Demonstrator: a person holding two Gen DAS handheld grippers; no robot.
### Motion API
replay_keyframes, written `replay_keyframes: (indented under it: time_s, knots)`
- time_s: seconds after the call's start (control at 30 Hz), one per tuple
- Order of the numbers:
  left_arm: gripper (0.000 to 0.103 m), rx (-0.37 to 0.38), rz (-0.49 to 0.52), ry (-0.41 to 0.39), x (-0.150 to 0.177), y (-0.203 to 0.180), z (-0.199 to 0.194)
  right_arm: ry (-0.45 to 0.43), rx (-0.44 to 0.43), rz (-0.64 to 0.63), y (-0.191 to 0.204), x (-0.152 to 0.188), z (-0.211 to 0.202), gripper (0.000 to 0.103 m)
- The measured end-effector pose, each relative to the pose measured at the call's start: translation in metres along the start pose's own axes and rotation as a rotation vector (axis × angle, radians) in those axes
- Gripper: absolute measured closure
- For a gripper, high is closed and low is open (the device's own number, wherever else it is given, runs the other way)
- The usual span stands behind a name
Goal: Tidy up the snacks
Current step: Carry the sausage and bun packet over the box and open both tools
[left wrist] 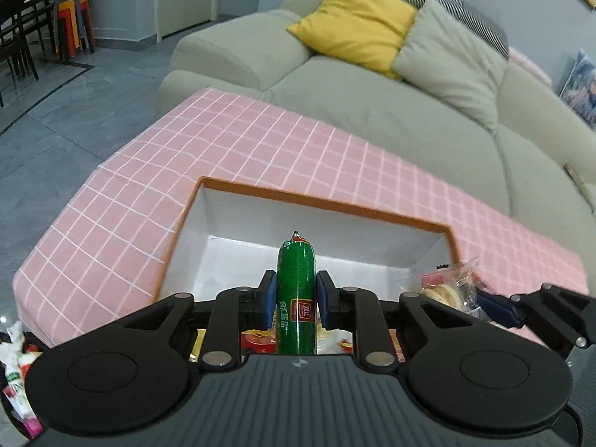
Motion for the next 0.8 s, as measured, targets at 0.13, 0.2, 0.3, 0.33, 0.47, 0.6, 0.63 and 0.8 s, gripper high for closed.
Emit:
replay_keyframes:
  time_s: [0.13,0.2,0.3,0.33,0.47,0.6,0.63,0.8]
  knots:
    - [0.079,-0.025,0.003,0.048,-0.001,0.015,0.016,0.039,-0.005,-0.062,0.013,-0.001,0.022,0.068]
    - [0.079,-0.038,0.007,0.079,0.0,0.02,0.027,0.075,-0.007,-0.096,0.022,0.002,0.034,0.068]
    - [0.079,-0.056,0.021,0.124,0.003,0.026,0.043,0.115,-0.007,-0.138,0.03,0.004,0.051,0.068]
    - [0.079,-0.064,0.025,0.137,0.005,0.029,0.047,0.125,-0.008,-0.144,0.032,0.005,0.054,0.068]
    - [0.079,-0.085,0.033,0.174,0.01,0.036,0.06,0.164,-0.009,-0.168,0.037,0.01,0.068,0.068]
    - [0.079,-0.097,0.043,0.199,0.012,0.041,0.07,0.197,0.0,-0.193,0.042,0.012,0.086,0.068]
    - [0.079,-0.098,0.042,0.206,0.013,0.042,0.072,0.204,0.003,-0.196,0.041,0.012,0.089,0.068]
    - [0.079,-0.1,0.039,0.235,0.018,0.048,0.084,0.23,0.0,-0.216,0.044,0.015,0.099,0.068]
Point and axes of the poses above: each gripper's, at about its wrist camera, not at the fingertips, and z roughly the way its jaws point, y to its left, x to its underside, the point moved 8 cm from there along z, roughly the way its jaws point, and after that the axes turned 14 degrees about x, right-handed, at the moved point
